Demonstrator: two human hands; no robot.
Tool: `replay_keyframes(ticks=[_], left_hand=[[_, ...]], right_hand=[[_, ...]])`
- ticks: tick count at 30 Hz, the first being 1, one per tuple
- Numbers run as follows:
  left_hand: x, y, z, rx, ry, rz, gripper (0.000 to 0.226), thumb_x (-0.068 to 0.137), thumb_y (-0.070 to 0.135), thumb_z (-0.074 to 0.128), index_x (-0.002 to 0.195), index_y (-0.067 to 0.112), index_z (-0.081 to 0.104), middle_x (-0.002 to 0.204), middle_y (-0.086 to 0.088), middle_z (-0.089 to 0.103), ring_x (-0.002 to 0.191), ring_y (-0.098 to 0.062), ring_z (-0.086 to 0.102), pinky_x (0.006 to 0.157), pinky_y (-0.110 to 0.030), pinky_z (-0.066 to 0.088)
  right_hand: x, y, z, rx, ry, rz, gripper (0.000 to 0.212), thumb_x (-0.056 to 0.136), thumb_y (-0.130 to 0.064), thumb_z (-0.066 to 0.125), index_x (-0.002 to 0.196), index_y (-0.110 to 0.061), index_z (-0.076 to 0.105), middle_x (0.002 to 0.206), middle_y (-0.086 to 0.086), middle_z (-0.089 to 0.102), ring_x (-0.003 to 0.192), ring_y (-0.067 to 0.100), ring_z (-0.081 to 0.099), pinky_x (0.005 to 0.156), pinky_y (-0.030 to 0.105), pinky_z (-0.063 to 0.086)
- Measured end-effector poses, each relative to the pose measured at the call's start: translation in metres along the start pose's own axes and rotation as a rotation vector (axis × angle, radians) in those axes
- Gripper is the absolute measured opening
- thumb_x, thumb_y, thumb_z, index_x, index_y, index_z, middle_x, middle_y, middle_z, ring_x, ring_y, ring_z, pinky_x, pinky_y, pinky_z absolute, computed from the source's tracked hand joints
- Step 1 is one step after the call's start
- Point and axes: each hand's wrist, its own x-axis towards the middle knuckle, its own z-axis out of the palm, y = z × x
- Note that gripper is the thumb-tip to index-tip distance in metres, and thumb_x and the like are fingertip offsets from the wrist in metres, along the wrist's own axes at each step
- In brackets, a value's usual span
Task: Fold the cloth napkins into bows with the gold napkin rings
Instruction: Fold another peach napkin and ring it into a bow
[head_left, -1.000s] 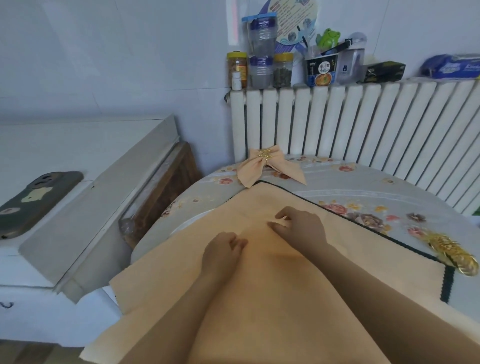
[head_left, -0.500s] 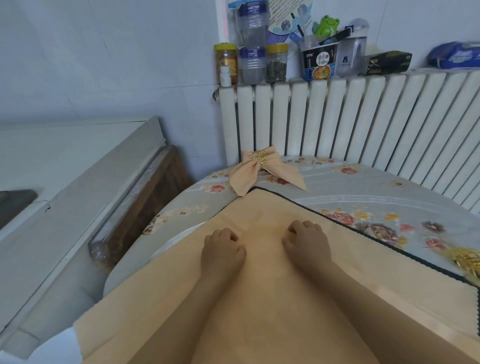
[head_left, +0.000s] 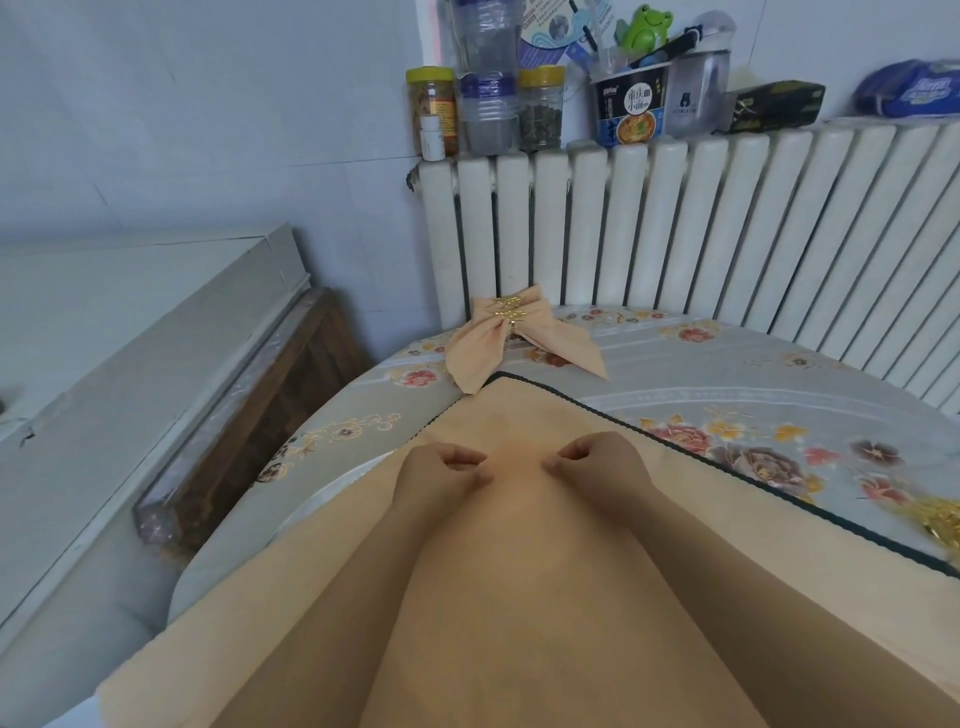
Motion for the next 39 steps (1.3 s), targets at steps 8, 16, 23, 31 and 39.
replay_keyframes(ticks=[8,16,23,31,39], left_hand=[[0.004,-0.004,-0.003,0.003,-0.028,0.004,0.020,0.081,0.008,0.072,0.095,0.022,0.071,0.082,0.008,0.069,0.070,-0.002,0.062,0.056,-0.008,0.044],[0.003,-0.013,0.010,0.204,0.063,0.296,0.026,0.084,0.010,0.065,0.104,0.027,0.067,0.081,0.009,0.061,0.075,0.000,0.055,0.066,0.000,0.037],[0.010,-0.013,0.008,0.249,0.022,0.344,0.032,0.083,0.011,0.067,0.111,0.026,0.065,0.084,0.007,0.061,0.072,0.001,0.053,0.069,0.000,0.036],[0.009,-0.017,0.008,0.241,0.055,0.382,0.028,0.082,0.012,0.069,0.108,0.024,0.068,0.080,0.015,0.060,0.072,0.004,0.054,0.070,0.000,0.037],[0.012,-0.016,0.009,0.143,0.052,0.339,0.021,0.080,0.007,0.069,0.084,0.028,0.069,0.074,0.019,0.063,0.068,0.003,0.055,0.065,-0.002,0.038]], right_hand=[[0.002,0.000,0.008,-0.117,0.060,0.039,0.021,0.075,-0.046,0.072,0.074,-0.026,0.065,0.079,-0.012,0.062,0.081,0.010,0.058,0.069,0.026,0.043],[0.000,0.013,0.019,-0.190,0.193,-0.134,0.014,0.085,-0.043,0.062,0.083,-0.030,0.066,0.090,-0.011,0.065,0.089,0.011,0.057,0.067,0.024,0.039],[0.006,0.018,0.018,-0.179,0.206,-0.170,0.009,0.086,-0.036,0.062,0.086,-0.031,0.069,0.092,-0.011,0.067,0.084,0.008,0.055,0.066,0.023,0.036],[0.007,0.023,0.015,-0.243,0.169,-0.258,0.011,0.087,-0.031,0.062,0.093,-0.027,0.070,0.091,-0.006,0.063,0.085,0.010,0.052,0.067,0.024,0.035],[0.007,0.022,0.011,-0.174,0.139,-0.274,0.011,0.084,-0.026,0.065,0.087,-0.036,0.069,0.084,-0.011,0.061,0.074,0.003,0.049,0.068,0.024,0.039]])
